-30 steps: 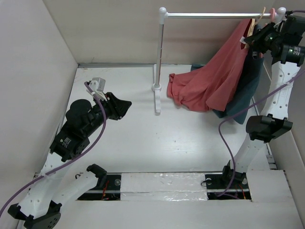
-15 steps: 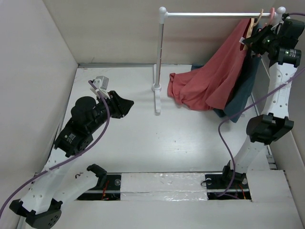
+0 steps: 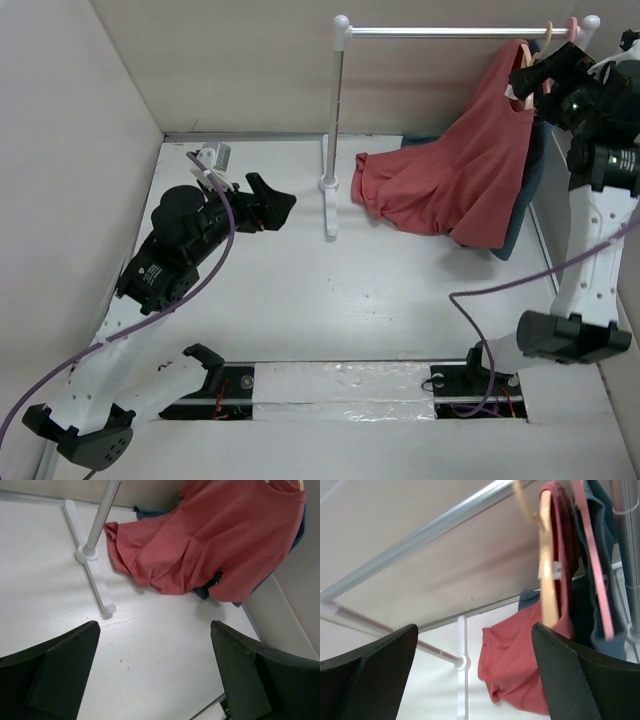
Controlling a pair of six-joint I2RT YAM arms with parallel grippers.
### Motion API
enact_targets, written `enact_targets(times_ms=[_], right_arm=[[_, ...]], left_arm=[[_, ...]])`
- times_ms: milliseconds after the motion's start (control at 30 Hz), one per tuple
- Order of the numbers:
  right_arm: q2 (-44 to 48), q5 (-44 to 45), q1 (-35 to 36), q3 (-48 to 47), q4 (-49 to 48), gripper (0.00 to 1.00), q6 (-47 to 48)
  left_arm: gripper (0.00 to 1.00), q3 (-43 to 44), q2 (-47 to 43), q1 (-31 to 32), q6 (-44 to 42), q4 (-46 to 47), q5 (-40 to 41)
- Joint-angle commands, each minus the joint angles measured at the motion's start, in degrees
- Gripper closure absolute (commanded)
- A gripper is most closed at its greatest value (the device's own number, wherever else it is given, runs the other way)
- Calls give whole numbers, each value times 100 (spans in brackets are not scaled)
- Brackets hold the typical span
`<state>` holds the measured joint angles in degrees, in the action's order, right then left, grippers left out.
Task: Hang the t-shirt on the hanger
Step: Reset both arms
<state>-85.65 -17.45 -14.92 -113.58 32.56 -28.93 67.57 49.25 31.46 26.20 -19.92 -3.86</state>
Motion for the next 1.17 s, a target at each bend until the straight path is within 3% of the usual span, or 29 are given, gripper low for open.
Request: enact_targets(times_ms=[0, 133, 200, 333, 500, 667, 867, 1133], right_arm=[[1092, 638, 225, 545, -697, 0, 125], [2445, 148, 568, 2003, -1714, 0, -183], [3102, -485, 1050, 2844, -2427, 0, -393], [3686, -970, 2438, 3805, -2667, 0, -553], [4143, -533, 4142, 4764, -1850, 0, -438], [4784, 363, 4997, 5898, -1709, 0, -860], [4523, 804, 5472, 6146, -1499, 0, -606], [3740, 1639, 6404, 5330, -918, 0, 124]], left_arm=[[6, 414, 163, 27, -202, 243, 8], [2, 651, 365, 27, -168, 331, -36], [1, 801, 427, 27, -80, 366, -10], [1, 1003, 611, 27, -106, 358, 324], [1, 1022, 620, 27, -115, 270, 1009], [1, 207, 296, 27, 473, 584, 932], [1, -595, 225, 27, 895, 1052, 737], [1, -710, 181, 27, 1116, 1149, 676]])
